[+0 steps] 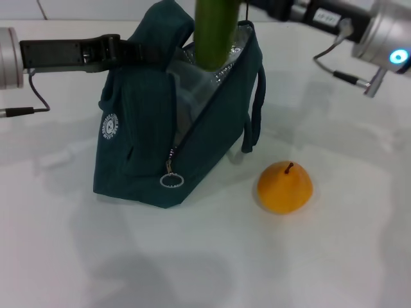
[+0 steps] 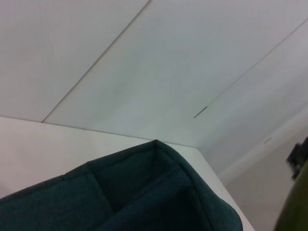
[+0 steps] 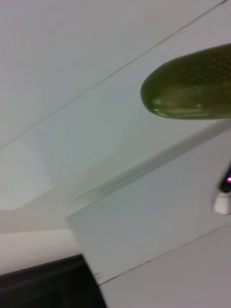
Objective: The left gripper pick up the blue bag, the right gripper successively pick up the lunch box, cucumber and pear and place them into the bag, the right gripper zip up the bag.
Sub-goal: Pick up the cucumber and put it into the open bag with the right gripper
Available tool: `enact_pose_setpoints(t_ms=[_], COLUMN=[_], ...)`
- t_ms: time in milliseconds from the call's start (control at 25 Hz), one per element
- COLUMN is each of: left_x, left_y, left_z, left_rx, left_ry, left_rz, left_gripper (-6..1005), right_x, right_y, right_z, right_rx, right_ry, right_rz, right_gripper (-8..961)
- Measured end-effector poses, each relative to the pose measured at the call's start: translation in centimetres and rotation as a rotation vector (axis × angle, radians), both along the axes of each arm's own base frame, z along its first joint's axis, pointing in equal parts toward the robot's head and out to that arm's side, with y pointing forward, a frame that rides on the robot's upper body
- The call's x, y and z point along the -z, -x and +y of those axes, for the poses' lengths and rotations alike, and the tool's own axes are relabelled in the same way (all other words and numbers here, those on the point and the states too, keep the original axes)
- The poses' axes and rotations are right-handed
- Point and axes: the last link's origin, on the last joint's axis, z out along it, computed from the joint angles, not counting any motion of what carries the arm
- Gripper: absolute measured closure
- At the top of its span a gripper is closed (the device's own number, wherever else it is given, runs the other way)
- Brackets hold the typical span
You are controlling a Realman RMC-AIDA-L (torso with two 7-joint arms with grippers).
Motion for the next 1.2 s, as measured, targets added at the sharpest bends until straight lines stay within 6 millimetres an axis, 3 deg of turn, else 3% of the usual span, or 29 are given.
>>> enact_pose_setpoints(t_ms=[520,1200], left_x=[0.1,0.2], left_y=[0.0,-0.2], left_z=[0.0,0.0], left_rx=[0.000,0.007], left_ry=[-0.001,0.004], left_rz=[-0.004,-0.003], left_gripper=[929,927], right_x=[3.6,4.3], right_y=[-0.3,0.0], right_z=[-1.8,-1.7], right_rx=[-0.043,-0.065], right_ry=[0.005,-0.036], right_rz=[-0.143,-0.179], right_gripper=[363,360])
